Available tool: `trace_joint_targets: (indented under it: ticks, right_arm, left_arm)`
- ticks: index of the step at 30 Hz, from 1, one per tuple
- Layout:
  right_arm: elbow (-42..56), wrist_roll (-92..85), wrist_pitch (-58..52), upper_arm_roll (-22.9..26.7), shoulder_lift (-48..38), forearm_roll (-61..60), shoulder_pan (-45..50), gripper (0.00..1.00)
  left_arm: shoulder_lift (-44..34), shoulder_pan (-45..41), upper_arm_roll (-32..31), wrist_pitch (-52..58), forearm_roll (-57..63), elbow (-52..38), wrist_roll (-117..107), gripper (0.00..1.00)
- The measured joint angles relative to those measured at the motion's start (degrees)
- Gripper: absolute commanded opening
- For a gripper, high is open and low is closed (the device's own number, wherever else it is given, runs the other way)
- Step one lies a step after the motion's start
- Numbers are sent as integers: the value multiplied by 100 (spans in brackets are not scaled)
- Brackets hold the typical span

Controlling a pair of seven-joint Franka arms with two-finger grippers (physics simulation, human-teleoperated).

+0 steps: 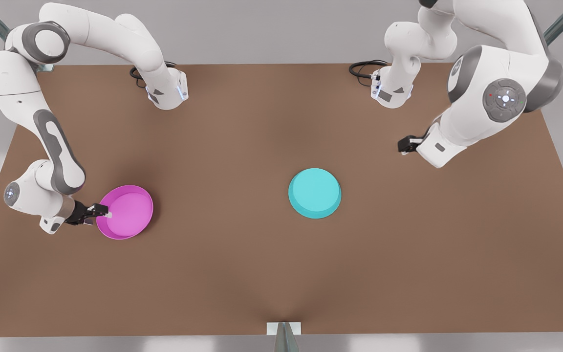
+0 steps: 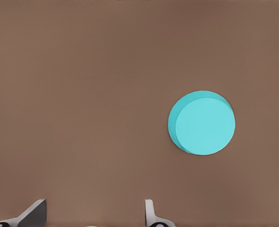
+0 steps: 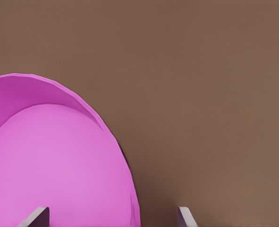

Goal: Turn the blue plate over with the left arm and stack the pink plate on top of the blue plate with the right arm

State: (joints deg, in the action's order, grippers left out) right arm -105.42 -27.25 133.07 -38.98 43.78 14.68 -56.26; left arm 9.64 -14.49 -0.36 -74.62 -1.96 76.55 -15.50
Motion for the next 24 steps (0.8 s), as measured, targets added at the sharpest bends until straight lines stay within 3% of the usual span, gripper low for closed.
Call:
trace_joint_targets:
  ticks: [1, 2, 5, 19, 21, 24]
  right_arm:
    - [-5, 0, -3, -4, -1, 0, -7, 98]
    - [-21, 0, 0, -12, -5, 0, -24, 91]
    - [-31, 0, -1, -39, -1, 0, -25, 54]
    - [-75, 0, 97, -39, 34, 60, -16, 51]
    - [-75, 0, 97, -39, 35, 62, -16, 47]
    - [-75, 5, 97, -39, 35, 69, -3, 28]
  left_arm:
    - [44, -41, 1, -3, -1, -5, -45, 100]
    - [48, -75, 0, 0, -2, 0, -58, 100]
    - [73, -53, -15, -14, -4, -43, -48, 100]
    - [82, -48, -18, 0, 1, -44, -59, 100]
    - [82, -35, -19, 0, 2, -44, -59, 100]
    - [82, -43, -24, 0, 2, -44, -59, 100]
